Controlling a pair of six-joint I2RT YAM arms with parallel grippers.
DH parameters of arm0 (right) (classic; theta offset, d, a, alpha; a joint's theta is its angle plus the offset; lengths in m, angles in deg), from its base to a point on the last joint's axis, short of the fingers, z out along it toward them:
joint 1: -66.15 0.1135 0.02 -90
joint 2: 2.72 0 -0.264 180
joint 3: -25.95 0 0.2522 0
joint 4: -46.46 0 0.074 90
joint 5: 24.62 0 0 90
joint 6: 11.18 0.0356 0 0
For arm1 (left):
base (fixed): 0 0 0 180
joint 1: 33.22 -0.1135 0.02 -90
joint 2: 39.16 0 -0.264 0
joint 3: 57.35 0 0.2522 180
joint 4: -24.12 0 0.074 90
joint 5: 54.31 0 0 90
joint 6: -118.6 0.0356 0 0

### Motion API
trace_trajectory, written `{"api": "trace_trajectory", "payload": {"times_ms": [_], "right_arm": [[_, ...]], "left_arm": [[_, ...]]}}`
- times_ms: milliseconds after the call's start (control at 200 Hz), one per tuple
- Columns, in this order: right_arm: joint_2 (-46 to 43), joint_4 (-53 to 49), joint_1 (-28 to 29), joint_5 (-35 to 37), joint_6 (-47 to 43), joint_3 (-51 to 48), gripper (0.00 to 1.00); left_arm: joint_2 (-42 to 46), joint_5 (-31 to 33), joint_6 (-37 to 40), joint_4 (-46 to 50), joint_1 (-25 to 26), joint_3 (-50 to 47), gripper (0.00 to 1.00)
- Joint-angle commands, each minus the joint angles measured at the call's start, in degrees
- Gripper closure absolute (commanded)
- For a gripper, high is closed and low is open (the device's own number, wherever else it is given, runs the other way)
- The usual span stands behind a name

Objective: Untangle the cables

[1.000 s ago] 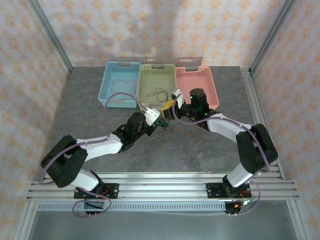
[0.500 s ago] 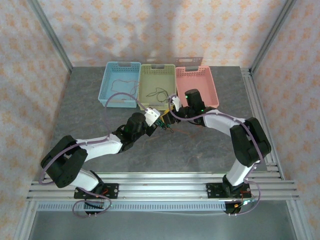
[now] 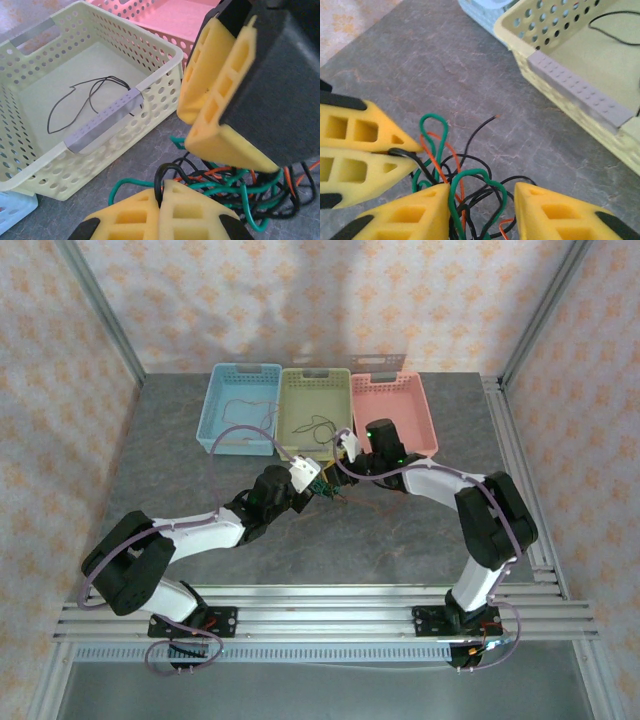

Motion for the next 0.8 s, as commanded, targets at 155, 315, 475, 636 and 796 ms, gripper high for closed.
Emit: {"api": "trace_trajectory", "payload": {"times_ms": [155,315,475,636,796], "right_arm": [[-3.9,5.2,-2.2,2.0,2.3,-3.9,0.86],[-4.3,6.3,-2.2,2.7,2.4,-4.9,0.94],[-6.0,9.4,-3.1,8.2,3.8,-7.0,1.00],[-7.2,11.0,-3.5,8.0,4.9,-7.9,1.00],[-9.4,14.4,-4.2,15.4,5.6,-10.9,1.00]], "left_arm": [[1.6,0.5,0.9,-2.6,-0.4,0.0,1.00],[1.7,0.8,0.9,-2.6,-0.4,0.0,1.00],[2.1,1.6,0.7,-3.1,-0.4,-0.4,1.00],[2.3,1.5,0.8,-3.1,-0.4,-0.5,1.00],[2.7,2.3,0.8,-3.5,-0.4,-0.9,1.00]]}}
